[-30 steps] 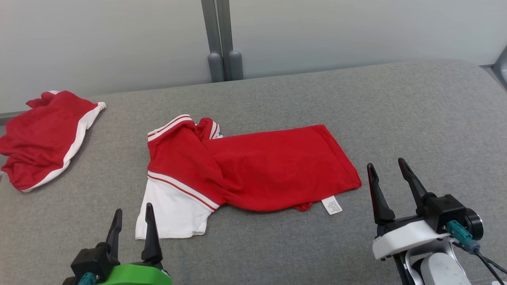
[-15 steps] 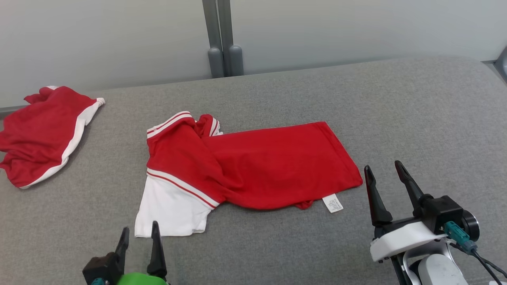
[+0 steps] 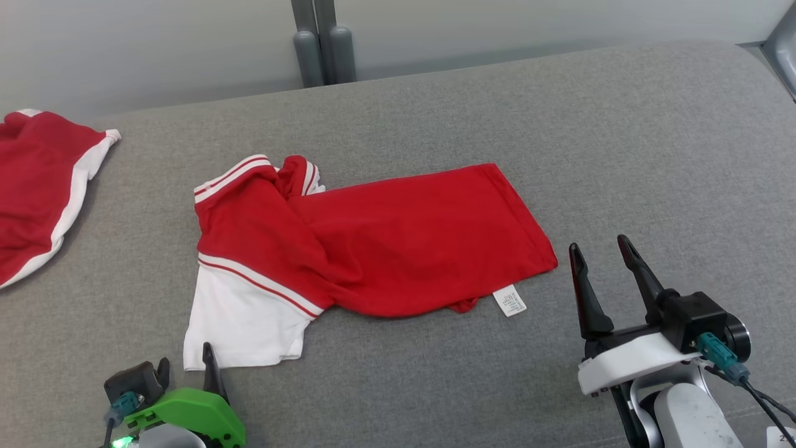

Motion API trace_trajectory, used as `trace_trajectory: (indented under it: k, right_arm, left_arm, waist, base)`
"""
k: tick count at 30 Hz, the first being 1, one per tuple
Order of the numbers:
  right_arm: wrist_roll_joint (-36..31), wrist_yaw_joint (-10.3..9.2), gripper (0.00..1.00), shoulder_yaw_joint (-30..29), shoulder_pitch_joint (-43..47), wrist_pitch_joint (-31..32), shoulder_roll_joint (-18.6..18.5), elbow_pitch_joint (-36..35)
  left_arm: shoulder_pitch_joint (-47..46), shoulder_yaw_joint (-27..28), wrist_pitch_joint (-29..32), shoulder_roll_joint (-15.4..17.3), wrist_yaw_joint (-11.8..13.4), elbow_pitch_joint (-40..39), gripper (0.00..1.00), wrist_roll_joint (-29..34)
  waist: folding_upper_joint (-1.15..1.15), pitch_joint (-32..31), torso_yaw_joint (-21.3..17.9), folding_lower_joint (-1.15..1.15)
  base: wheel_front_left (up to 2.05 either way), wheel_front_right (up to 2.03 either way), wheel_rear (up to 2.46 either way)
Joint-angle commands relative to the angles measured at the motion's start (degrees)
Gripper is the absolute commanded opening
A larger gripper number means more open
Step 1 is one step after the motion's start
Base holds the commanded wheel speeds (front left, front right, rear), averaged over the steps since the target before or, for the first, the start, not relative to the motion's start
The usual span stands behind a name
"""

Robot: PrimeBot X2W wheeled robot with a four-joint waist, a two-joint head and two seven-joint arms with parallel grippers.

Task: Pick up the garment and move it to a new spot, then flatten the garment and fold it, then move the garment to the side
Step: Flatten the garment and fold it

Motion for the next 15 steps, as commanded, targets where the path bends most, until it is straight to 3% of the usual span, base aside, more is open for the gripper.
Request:
trace_trajectory:
  k: [1,2,4,5,6,15]
  right_arm:
    - [0.25,0.0,1.0,-0.16,-0.61,-0.2,-0.13,-0.1]
    - [0.28,0.0,1.0,-0.23,-0.68,-0.2,-0.13,-0.09]
    - [0.26,0.0,1.0,-0.37,-0.84,-0.2,-0.13,-0.11]
    - [0.29,0.0,1.0,-0.47,-0.9,-0.19,-0.13,-0.16]
    - [0.28,0.0,1.0,-0.59,-0.92,-0.2,-0.13,-0.19]
    - [-1.21,0.0,1.0,-3.1,-0.84,-0.19,-0.13,3.1]
  left_arm:
    - [-1.12,-0.06,0.42,0.46,0.32,0.58,1.0,-0.32]
    - [-1.23,-0.19,0.83,0.45,0.36,0.85,0.89,-0.33]
    - [-1.47,-0.46,1.46,0.51,0.61,1.11,0.35,-0.25]
    - [-1.51,-0.74,1.99,0.57,0.63,1.16,0.13,-0.15]
    - [-1.51,-0.88,2.18,0.58,0.59,1.08,0.0,-0.14]
    - [-1.3,-1.87,0.03,0.5,-0.48,-4.43,0.0,-0.35]
  waist:
    - [0.0,1.14,-1.14,0.0]
    - [0.0,1.29,-1.31,0.0]
    - [0.0,1.53,-1.56,0.0]
    - [0.0,1.63,-1.64,0.0]
    - [0.0,1.69,-1.67,0.0]
    - [0.0,1.51,0.18,0.0]
  base:
    - [0.0,0.0,0.0]
    - [0.0,0.0,0.0]
    - [0.0,0.0,0.0]
    - [0.0,0.0,0.0]
    - [0.0,0.0,0.0]
    - [0.0,0.0,0.0]
